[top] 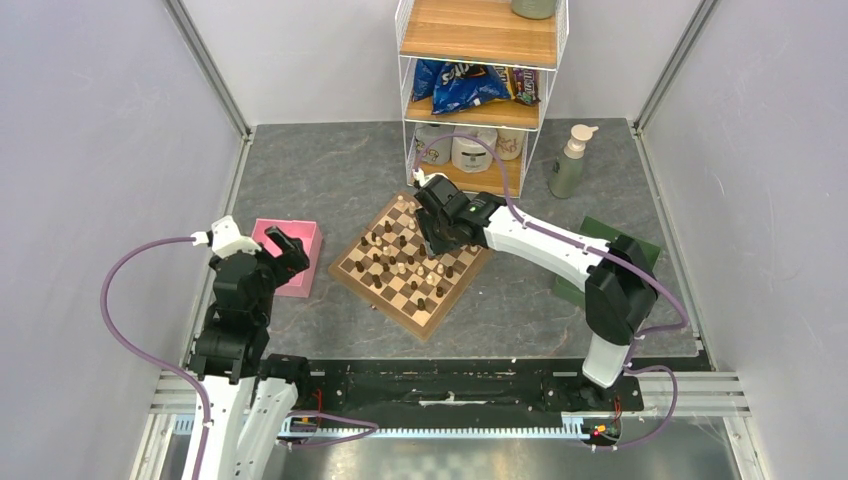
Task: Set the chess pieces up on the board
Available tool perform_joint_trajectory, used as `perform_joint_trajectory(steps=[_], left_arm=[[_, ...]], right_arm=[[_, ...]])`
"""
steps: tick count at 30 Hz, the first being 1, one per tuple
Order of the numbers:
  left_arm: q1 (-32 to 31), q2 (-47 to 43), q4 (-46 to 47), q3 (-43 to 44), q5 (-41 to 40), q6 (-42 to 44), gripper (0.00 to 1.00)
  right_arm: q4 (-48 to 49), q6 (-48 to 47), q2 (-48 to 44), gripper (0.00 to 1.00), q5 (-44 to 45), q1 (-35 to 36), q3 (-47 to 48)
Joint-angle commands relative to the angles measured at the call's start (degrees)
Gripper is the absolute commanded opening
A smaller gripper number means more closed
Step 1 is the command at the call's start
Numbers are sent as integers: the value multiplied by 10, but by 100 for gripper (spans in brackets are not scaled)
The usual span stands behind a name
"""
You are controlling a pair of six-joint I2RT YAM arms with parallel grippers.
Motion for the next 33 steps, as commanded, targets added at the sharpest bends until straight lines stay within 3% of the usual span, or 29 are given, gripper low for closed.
perform_joint_trajectory(steps=[1, 9, 16, 33], left_arm=[[1, 5, 10, 0, -8, -21, 97], [2, 18, 10, 2, 1, -24, 96], [3, 20, 10, 1, 3, -25, 97], [8, 25, 11, 0, 4, -26, 96]], right_arm=[[19, 15, 4, 47, 25, 2, 23], [19, 23, 16, 40, -19, 2, 8], [17, 2, 17, 43, -60, 7, 3], [-27, -29, 143, 47, -9, 73, 157]])
